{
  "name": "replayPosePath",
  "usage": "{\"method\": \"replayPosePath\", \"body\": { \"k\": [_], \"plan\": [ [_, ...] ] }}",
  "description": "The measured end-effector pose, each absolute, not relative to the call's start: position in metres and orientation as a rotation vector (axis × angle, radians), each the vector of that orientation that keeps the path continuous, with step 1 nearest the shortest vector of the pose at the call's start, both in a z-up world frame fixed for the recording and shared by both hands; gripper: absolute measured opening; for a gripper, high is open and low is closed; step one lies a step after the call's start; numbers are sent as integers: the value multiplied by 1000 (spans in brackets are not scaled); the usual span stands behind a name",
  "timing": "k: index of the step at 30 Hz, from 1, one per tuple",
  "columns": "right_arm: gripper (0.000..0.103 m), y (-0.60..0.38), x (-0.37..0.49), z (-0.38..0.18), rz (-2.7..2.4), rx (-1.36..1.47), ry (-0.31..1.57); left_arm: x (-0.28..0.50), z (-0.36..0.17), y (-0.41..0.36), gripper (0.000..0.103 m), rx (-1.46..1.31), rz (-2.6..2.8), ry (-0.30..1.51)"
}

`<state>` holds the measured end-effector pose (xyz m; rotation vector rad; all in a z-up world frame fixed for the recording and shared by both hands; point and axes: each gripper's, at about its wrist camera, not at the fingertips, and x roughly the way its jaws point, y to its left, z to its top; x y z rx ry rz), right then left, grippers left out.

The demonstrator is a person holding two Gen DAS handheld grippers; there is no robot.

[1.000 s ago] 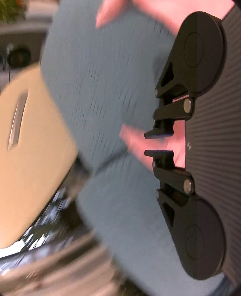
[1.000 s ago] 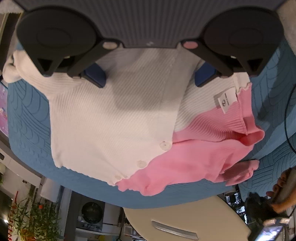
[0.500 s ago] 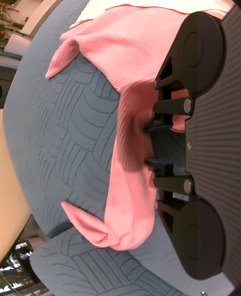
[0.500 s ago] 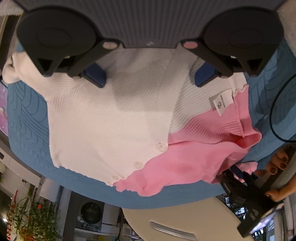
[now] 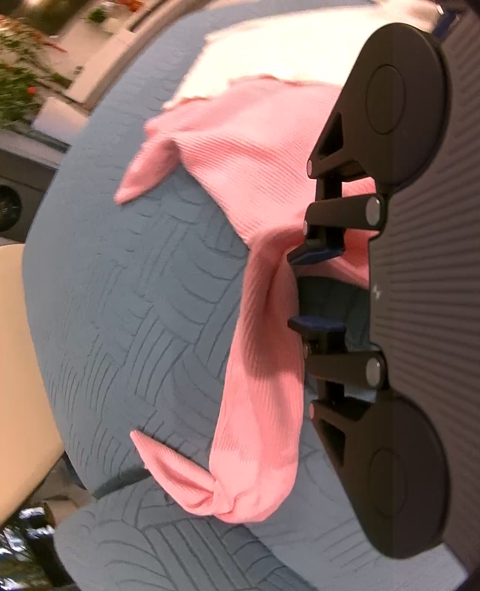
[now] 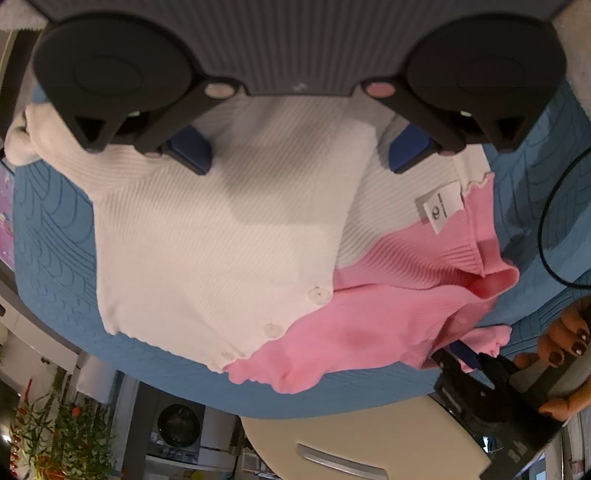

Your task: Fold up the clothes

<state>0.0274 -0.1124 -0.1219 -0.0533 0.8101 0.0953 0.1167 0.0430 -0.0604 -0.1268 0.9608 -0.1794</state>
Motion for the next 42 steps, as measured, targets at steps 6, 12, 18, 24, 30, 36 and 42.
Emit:
{"method": "replayPosePath", "body": {
  "k": [6,12,18,24,30,36,42],
  "plan": [
    [103,-112,27,-122,93,-54,810,104,-57,20,66,3,-192,941],
    [103,-112,27,-122,93,-56,809,116,-89,1,61,103,-197,1036],
    [103,-112,25,-122,97,-62,808,112,-83,-1,39,97,-229,1030],
    [103,-112,25,-122,101,-66,807,109,-77,6,39,72,-236,1005],
    [103,-111,25,-123,99,-71,808,104,-77,6,40,124,-206,996],
    [103,-111,25,-123,100,-73,806,105,-81,4,40,162,-181,999],
    [103,-110,25,-124,100,-76,804,102,-80,4,30,222,-135,984]
  ]
}}
